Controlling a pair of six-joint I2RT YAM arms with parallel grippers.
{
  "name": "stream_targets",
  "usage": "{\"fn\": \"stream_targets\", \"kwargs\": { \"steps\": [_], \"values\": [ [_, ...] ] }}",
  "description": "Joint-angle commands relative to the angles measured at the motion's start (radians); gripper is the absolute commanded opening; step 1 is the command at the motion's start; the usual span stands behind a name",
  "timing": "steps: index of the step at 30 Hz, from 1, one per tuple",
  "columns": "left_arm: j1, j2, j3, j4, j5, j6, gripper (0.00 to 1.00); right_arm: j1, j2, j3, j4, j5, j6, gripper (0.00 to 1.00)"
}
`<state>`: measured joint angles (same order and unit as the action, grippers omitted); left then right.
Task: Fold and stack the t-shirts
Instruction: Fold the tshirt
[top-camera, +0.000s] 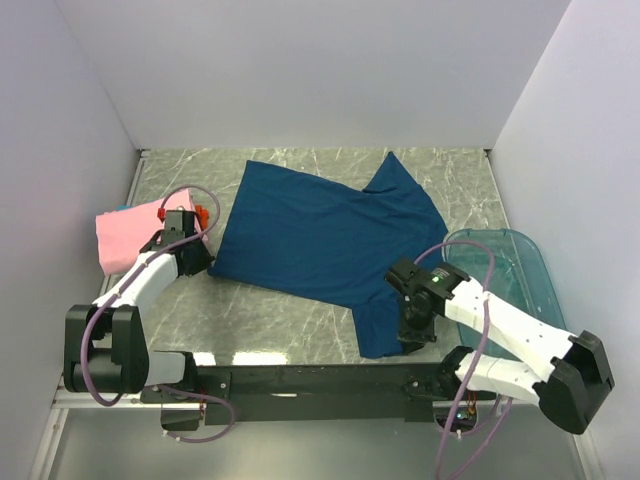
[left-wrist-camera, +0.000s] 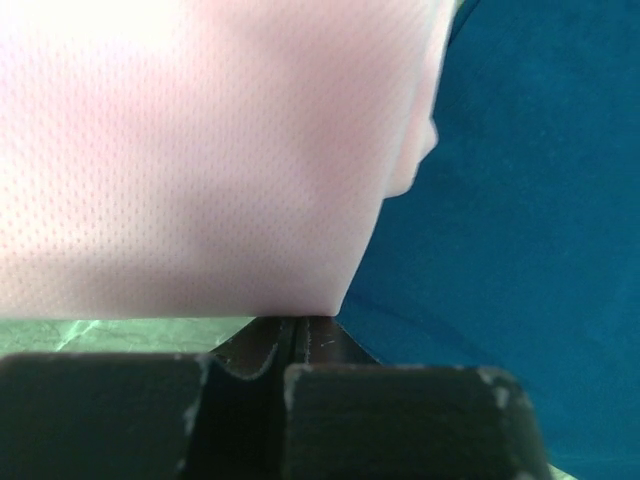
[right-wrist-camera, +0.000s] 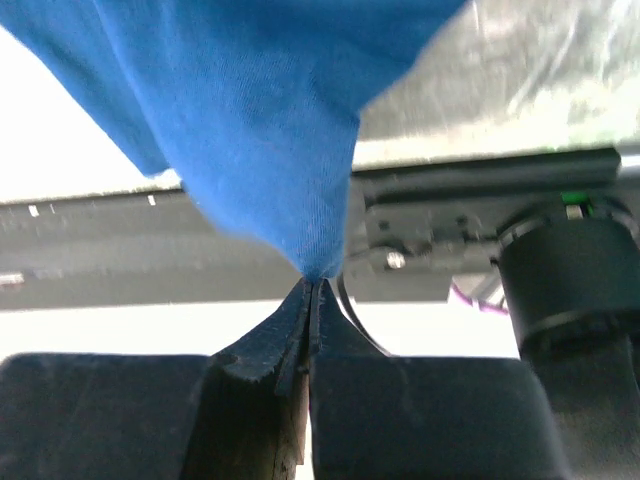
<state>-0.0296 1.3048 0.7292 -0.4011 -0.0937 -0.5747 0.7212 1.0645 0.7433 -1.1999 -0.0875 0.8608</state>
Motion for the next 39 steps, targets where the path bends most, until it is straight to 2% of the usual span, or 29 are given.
{"fn": "stream_targets", "kwargs": {
  "steps": [1,7,11,16,23,28,29,30,31,32,33,36,39],
  "values": [
    [0.005,-0.007,0.050,0.005,0.005,0.032,0.01,-0.002,-0.054,0.064,-0.122,-0.029,-0.017,0.00],
    [0.005,-0.018,0.052,-0.008,0.006,0.035,0.00,0.000,-0.112,0.096,-0.207,-0.070,-0.013,0.00],
    [0.005,-0.021,0.053,-0.018,0.009,0.033,0.00,0.000,-0.133,0.076,-0.195,-0.098,0.003,0.00],
    [0.005,-0.022,0.082,-0.038,0.006,0.049,0.00,0.000,-0.147,0.131,-0.185,-0.133,0.020,0.00],
    [0.005,0.020,0.102,-0.035,0.009,0.059,0.00,0.000,-0.135,-0.016,-0.122,-0.143,0.012,0.00],
    [0.005,0.039,0.125,-0.035,0.003,0.076,0.01,-0.002,-0.113,-0.047,-0.176,-0.080,-0.026,0.00],
    [0.005,0.042,0.128,-0.036,0.008,0.081,0.00,0.000,-0.100,-0.041,-0.176,-0.057,-0.031,0.01],
    [0.005,0.045,0.130,-0.035,0.011,0.081,0.00,0.000,-0.092,-0.027,-0.168,-0.048,-0.035,0.09],
    [0.005,0.053,0.131,-0.028,0.018,0.081,0.00,0.000,-0.086,-0.007,-0.159,-0.041,-0.042,0.18],
    [0.005,0.054,0.130,-0.025,0.025,0.082,0.01,0.000,-0.071,0.043,-0.146,-0.037,-0.046,0.35],
    [0.005,0.054,0.128,-0.021,0.034,0.081,0.00,0.000,-0.061,0.065,-0.110,-0.032,-0.049,0.39],
    [0.005,0.063,0.122,-0.008,0.049,0.076,0.00,0.000,-0.005,0.117,-0.017,-0.035,-0.110,0.44],
    [0.005,0.073,0.122,0.001,0.060,0.073,0.01,0.000,0.077,0.126,0.087,-0.050,-0.178,0.44]
  ]
}}
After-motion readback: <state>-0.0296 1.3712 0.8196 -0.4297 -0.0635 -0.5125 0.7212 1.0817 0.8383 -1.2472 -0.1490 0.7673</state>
